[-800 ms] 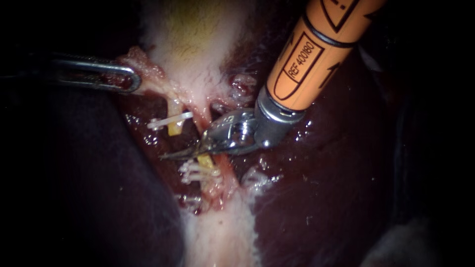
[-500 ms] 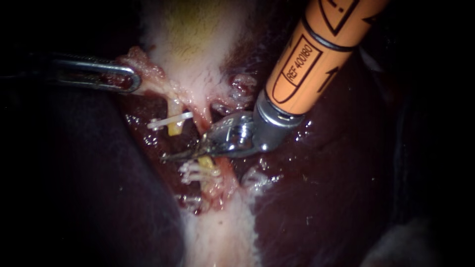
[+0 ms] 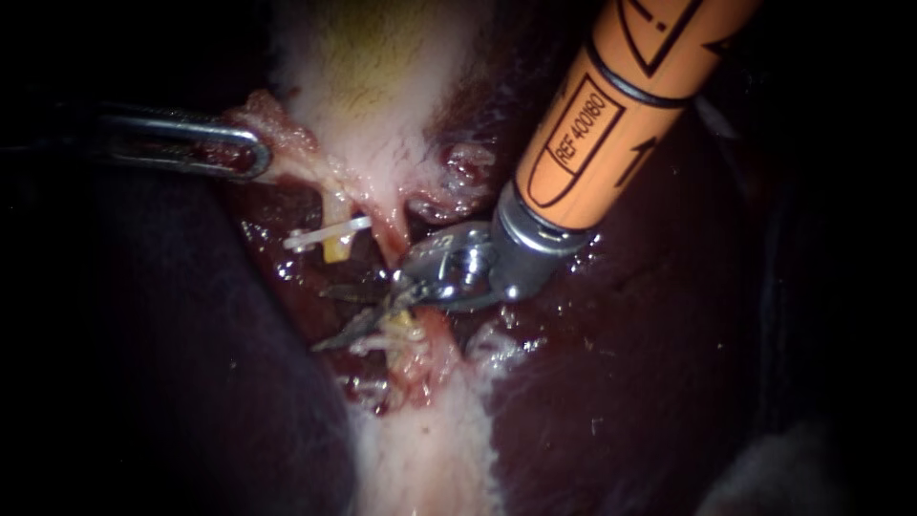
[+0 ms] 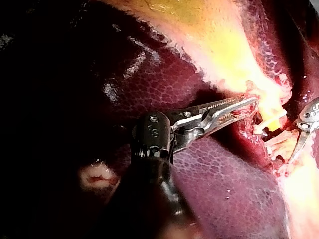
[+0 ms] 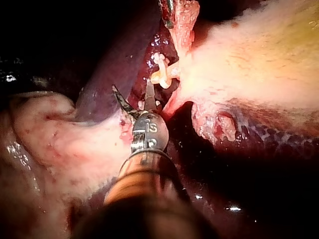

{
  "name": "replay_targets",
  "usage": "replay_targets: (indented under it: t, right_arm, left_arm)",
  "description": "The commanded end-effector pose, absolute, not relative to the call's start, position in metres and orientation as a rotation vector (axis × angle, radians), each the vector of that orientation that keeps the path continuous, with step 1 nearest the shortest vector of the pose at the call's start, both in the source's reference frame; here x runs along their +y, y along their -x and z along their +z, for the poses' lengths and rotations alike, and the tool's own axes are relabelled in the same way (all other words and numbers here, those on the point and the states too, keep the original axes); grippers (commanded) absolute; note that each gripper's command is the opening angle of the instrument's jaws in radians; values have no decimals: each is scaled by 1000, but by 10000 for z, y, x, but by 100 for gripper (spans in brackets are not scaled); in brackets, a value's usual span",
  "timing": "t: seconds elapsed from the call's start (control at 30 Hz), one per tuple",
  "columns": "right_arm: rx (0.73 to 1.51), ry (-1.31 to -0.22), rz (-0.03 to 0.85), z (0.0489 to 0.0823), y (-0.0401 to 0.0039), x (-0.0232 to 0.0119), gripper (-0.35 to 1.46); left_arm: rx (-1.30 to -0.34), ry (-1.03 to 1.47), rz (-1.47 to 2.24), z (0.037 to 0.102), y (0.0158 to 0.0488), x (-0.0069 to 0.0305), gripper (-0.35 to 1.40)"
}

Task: Go back from the cut left tube

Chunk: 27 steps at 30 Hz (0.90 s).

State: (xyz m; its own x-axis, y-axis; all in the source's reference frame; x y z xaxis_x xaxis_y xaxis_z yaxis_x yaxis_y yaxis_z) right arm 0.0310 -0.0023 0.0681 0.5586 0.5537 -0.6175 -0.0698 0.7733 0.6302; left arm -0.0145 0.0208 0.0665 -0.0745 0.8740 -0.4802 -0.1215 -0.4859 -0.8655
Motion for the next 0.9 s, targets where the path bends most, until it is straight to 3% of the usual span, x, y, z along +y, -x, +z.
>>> replay_targets:
  t: [0.03,0.4,0.67,0.9]
  right_arm:
    - [919,-566,382,674,-304,-22,143]
    - [934,-377,315,609,-210,-4,143]
    - [924,-314,290,599,-129,-4,143]
    - [917,-308,299,598,-106,0,143]
  left_arm:
    - [-853,1437,1665,666,145,208,-35]
    - [-849,1436,1665,670,142,210,-35]
    - [-846,1435,1664,672,141,211,-35]
    - [-845,1435,1664,673,141,212,-35]
